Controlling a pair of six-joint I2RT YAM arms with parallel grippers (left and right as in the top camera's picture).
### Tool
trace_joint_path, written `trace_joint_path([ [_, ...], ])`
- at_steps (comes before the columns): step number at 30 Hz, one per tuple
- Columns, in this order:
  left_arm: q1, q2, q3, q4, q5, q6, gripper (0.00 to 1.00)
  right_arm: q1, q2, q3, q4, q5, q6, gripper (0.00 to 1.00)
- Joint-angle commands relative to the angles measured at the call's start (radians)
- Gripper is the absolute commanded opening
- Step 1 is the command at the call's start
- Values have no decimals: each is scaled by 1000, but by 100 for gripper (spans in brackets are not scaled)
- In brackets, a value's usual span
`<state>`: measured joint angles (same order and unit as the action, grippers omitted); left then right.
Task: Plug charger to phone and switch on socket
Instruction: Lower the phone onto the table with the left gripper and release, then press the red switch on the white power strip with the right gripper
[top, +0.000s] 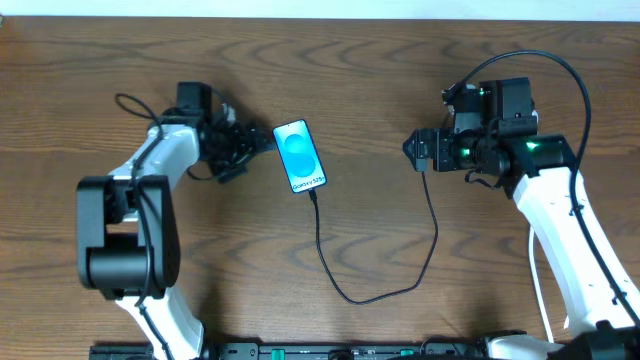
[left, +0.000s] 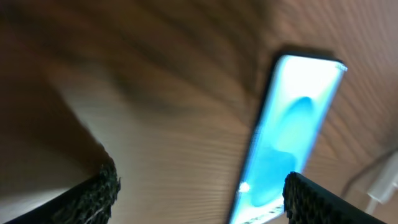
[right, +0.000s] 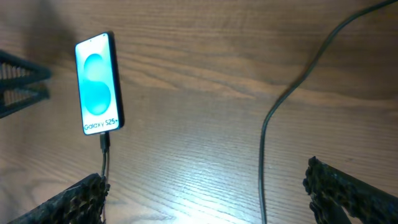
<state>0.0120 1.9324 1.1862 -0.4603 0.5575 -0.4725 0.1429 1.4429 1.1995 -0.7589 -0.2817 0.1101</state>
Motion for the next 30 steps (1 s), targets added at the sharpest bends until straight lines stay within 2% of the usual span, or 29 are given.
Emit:
trace_joint_path([
  [1, 15, -126, -23, -11, -99, 31, 87, 11, -89, 16, 7, 38, -14, 99],
  [4, 15, -247, -23, -17, -98, 36, 87, 0, -145, 16, 11, 37, -14, 99],
  [9, 6, -447, -23, -51, -98, 113, 87, -6, -206, 16, 15, 38, -35, 98],
  [10, 2, -472, -23, -57, -98, 126, 87, -6, -207, 16, 16, 42, -50, 82],
  [11, -6, -510, -23, -70, -98, 141, 87, -7, -206, 16, 21, 79, -52, 53],
  [13, -11, -541, -23, -80, -98, 149, 88, -9, -201, 16, 23, 161, -43, 12],
  [14, -16, -562, -23, -89, -98, 153, 88, -15, -198, 16, 22, 244, -6, 1],
  [21, -20, -587, -23, -175, -99, 166, 88, -122, -153, 16, 31, 653, 103, 1],
  [24, -20, -587, -23, -198, -99, 174, 88, -217, -105, 16, 40, 655, 123, 1],
  [30, -20, -587, -23, -198, -99, 174, 88, -380, 18, 16, 89, 439, 122, 1],
])
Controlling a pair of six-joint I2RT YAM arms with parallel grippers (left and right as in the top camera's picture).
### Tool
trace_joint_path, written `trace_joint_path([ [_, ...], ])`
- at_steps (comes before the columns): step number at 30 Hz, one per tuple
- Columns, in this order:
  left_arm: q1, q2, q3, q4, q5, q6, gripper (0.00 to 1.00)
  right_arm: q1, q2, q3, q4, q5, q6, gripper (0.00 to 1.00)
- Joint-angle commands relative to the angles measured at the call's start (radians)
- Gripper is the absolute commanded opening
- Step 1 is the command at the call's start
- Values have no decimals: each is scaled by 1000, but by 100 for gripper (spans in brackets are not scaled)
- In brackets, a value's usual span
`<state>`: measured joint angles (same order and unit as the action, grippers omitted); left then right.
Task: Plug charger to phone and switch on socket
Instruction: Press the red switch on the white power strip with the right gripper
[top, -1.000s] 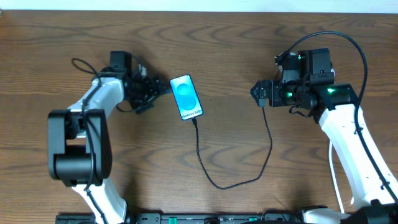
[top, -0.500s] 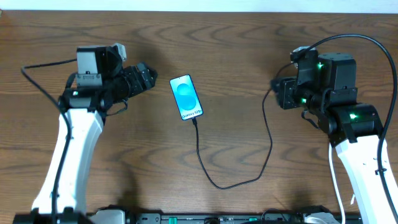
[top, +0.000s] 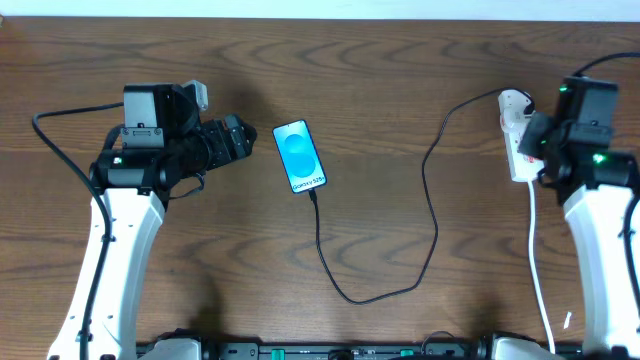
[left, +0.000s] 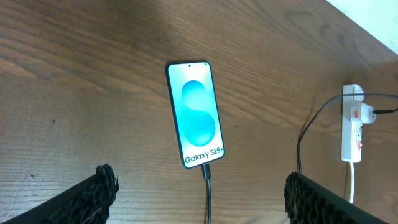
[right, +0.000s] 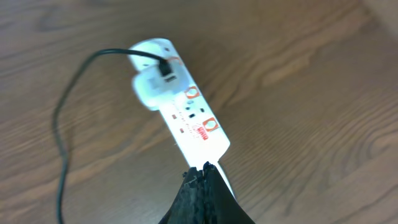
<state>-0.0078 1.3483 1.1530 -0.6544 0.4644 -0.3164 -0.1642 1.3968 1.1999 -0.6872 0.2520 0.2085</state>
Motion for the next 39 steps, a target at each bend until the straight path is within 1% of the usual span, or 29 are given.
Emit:
trace_joint_path([
  [1, 0, -3, 10, -3, -6, 18, 88, -96, 87, 15, 29, -115, 24, 1],
  [4, 0, -3, 10, -3, -6, 25, 88, -154, 158, 15, 65, -156, 24, 1],
  [9, 0, -3, 10, -2, -7, 36, 88, -204, 269, 15, 130, -259, 23, 1],
  [14, 0, -3, 10, 0, -6, 36, 88, -228, 385, 15, 229, -359, 23, 1],
  [21, 0, -3, 10, 1, -6, 36, 88, -230, 509, 15, 389, -394, 23, 1],
  [29, 0, -3, 10, 8, -11, 36, 88, -229, 570, 15, 507, -409, 23, 1],
  [39, 0, -3, 10, 8, -15, 36, 88, -227, 628, 15, 549, -459, 23, 1],
])
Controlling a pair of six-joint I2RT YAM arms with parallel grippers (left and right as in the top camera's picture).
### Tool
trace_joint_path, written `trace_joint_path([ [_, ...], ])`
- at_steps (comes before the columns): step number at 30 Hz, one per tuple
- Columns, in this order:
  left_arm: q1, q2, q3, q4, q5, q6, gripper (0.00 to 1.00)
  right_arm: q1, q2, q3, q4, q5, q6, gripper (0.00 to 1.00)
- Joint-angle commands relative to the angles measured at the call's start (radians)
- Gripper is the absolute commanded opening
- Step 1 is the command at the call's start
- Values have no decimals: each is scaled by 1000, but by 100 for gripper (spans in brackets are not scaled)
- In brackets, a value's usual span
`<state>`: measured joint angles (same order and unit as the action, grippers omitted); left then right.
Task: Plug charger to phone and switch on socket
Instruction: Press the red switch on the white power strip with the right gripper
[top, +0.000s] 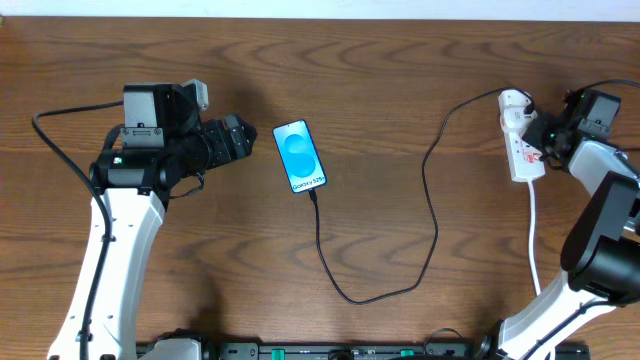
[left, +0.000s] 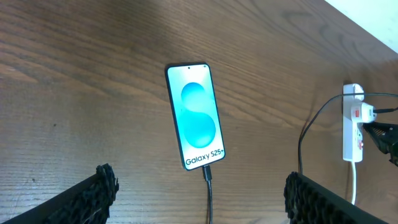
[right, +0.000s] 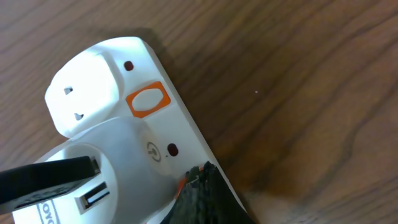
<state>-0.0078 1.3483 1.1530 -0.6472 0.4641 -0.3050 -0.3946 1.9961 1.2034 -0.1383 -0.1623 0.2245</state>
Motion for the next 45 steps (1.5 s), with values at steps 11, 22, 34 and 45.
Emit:
trace_joint_path([
  [11, 0, -3, 10, 0, -32, 24, 88, 11, 35, 12, -35, -140, 6, 1],
  [22, 0, -3, 10, 0, -32, 24, 88, 50, 35, 12, -113, -135, 6, 1],
  [34, 0, -3, 10, -2, -31, 24, 88, 91, 35, 12, -154, -136, -5, 1],
  [45, 0, -3, 10, -19, -31, 24, 88, 87, -8, 12, -168, -202, -76, 1],
])
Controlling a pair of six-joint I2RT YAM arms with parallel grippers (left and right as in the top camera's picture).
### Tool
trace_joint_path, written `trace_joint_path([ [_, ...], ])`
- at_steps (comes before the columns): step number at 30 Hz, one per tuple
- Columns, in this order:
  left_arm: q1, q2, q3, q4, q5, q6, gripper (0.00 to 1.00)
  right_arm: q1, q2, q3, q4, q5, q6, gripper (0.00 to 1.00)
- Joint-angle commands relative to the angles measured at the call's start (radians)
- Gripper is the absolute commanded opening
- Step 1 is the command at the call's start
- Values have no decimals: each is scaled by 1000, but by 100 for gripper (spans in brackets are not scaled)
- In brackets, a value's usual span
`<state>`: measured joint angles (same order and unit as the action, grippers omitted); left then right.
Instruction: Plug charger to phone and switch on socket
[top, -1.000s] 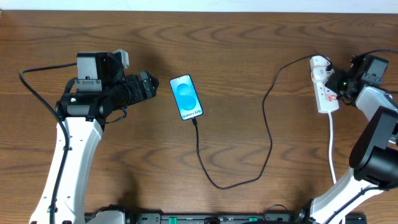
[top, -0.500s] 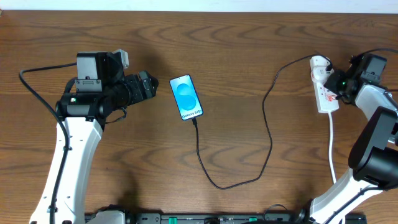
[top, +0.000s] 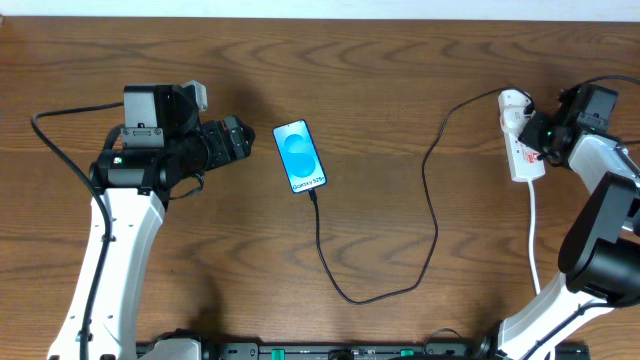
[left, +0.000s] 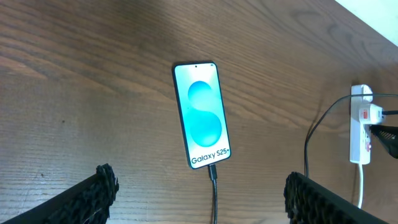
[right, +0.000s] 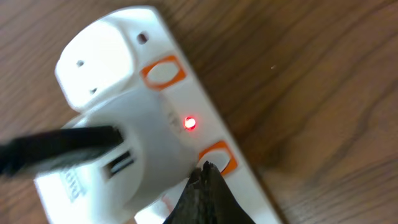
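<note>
A phone (top: 300, 155) with a lit blue screen lies face up on the table, the black charger cable (top: 430, 215) plugged into its bottom end (left: 212, 171). The cable runs to a white adapter (right: 124, 155) in the white power strip (top: 520, 140) at the right edge. A red light (right: 189, 123) glows on the strip. My right gripper (right: 207, 169) is shut, its tips pressed at an orange-rimmed switch (right: 217, 157). My left gripper (top: 232, 140) is open, held above the table left of the phone.
The strip's white lead (top: 535, 240) runs toward the table's front edge. The black cable loops across the table's middle (top: 370, 295). A second orange-rimmed switch (right: 163, 71) sits further along the strip.
A red light now glows on the power strip, which was dark before. My shut right gripper has shifted slightly on the strip, tips at the switch. The left arm barely moved.
Both grippers were open near the phone, with the cable plugged in. Then the left had drawn back and the right was shut above the power strip. Then the right tips were down on the strip, and now its red light is on.
</note>
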<state>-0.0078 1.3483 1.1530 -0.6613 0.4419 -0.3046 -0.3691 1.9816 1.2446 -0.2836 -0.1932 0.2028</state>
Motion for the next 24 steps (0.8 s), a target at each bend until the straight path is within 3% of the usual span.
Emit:
trace_joint_path([
  [1, 0, -3, 10, -5, -9, 24, 88, 61, -8, -29, -23, -178, -67, 1],
  [18, 0, -3, 10, -19, -9, 23, 88, 14, -202, -29, -104, -127, -10, 3],
  [19, 0, -3, 10, -19, -9, 24, 88, 16, -247, -29, -134, -134, -26, 27],
  [21, 0, -4, 10, -19, -9, 23, 88, 22, -304, -29, -172, -143, -47, 61],
  [22, 0, -4, 10, -19, -9, 23, 88, 30, -359, -29, -208, -159, -71, 99],
  [24, 0, -4, 10, -19, -9, 23, 88, 46, -427, -29, -255, -163, -90, 99],
])
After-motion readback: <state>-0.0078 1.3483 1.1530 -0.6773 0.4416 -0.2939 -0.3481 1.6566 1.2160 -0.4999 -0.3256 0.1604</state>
